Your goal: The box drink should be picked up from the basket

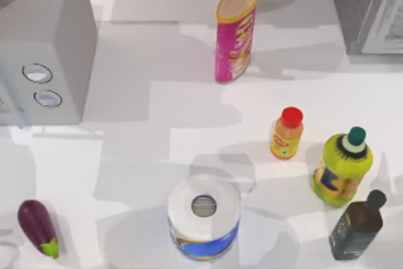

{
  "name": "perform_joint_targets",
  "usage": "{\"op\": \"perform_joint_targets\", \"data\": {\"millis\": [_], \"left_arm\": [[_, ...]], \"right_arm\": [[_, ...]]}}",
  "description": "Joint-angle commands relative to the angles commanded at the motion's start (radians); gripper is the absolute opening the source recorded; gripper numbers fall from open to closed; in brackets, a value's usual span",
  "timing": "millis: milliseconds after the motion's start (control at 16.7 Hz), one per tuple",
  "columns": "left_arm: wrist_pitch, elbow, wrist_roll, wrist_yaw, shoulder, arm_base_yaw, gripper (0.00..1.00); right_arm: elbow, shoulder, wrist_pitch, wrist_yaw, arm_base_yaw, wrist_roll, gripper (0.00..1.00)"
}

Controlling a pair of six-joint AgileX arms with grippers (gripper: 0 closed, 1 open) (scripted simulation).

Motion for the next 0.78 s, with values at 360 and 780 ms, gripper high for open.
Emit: {"op": "perform_joint_targets", "data": {"millis": [360, 780], "left_arm": [[0.0, 0.0, 0.0, 0.0, 0.0, 0.0, 0.0], [-0.005, 0.011, 0.002, 0.001, -0.015, 0.006, 0.0]], "right_arm": [[0.0, 0.0, 0.0, 0.0, 0.0, 0.0, 1.0], [0.0, 0.0, 0.0, 0.0, 0.0, 0.0, 1.0]]}}
